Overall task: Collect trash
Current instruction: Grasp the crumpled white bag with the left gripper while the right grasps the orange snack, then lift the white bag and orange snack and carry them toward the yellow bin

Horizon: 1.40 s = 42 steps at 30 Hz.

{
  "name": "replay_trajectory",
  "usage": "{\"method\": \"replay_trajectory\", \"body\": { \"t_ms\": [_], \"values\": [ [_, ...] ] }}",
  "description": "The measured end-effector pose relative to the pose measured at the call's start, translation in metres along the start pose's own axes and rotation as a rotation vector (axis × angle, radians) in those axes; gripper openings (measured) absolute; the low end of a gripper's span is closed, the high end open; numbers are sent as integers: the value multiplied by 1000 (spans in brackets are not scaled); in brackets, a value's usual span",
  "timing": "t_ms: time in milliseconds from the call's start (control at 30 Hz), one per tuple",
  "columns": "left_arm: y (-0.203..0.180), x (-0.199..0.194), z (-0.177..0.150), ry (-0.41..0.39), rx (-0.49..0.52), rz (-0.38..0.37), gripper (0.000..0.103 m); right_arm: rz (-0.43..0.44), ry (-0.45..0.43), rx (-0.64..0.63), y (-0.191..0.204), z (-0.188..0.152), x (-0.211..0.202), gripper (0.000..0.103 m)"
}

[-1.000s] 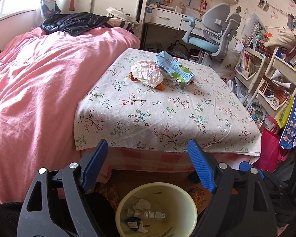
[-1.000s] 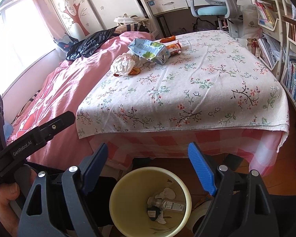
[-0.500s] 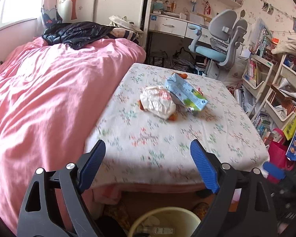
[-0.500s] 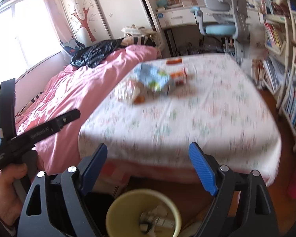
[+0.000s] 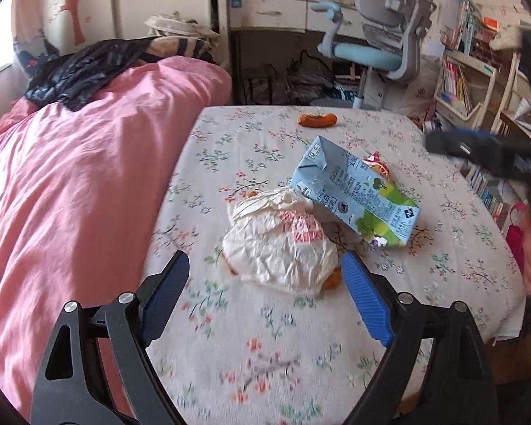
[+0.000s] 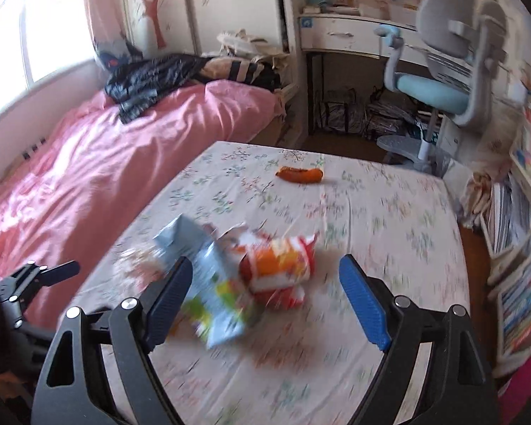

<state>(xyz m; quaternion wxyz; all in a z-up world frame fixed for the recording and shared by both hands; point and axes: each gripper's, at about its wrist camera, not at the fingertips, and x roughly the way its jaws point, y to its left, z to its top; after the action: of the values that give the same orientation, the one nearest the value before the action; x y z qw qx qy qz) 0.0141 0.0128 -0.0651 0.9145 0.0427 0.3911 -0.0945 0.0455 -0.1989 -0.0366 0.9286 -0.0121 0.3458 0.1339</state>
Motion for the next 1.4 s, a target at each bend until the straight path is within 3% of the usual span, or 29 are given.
{"method": "replay_trajectory", "body": {
  "t_ms": [133,267,433,600,633,700,733,800,833,1000,1200,1400],
  "values": [
    [-7,28,19,17,71,-5,84,-31,66,-111,-6,37,63,82],
    [-5,45,32,60,61,-55,81,-39,143,-189,-14,57,120,82],
    [5,61,32,137,23,-129,43,-42,212,-258,-23,78,178,82],
    [22,58,32,154,-60,-215,20,-19,245,-286,-30,90,209,81],
    [24,56,33,149,-70,-226,18,-1,256,-285,-32,90,214,79],
    [28,52,35,139,-87,-233,16,46,256,-242,-40,94,215,61],
    [31,50,36,131,-98,-236,15,58,257,-221,-44,94,214,55],
    [38,47,37,122,-132,-251,14,72,258,-193,-48,95,211,24],
    [43,46,38,121,-153,-264,14,64,259,-171,-52,94,208,19],
    [58,38,38,94,-206,-270,14,83,266,-86,-67,77,179,15],
    [71,18,39,17,-268,-275,14,141,169,50,-86,50,100,14],
    [79,-12,33,-68,-324,-293,14,203,104,172,-77,-16,9,14]
  ]
}}
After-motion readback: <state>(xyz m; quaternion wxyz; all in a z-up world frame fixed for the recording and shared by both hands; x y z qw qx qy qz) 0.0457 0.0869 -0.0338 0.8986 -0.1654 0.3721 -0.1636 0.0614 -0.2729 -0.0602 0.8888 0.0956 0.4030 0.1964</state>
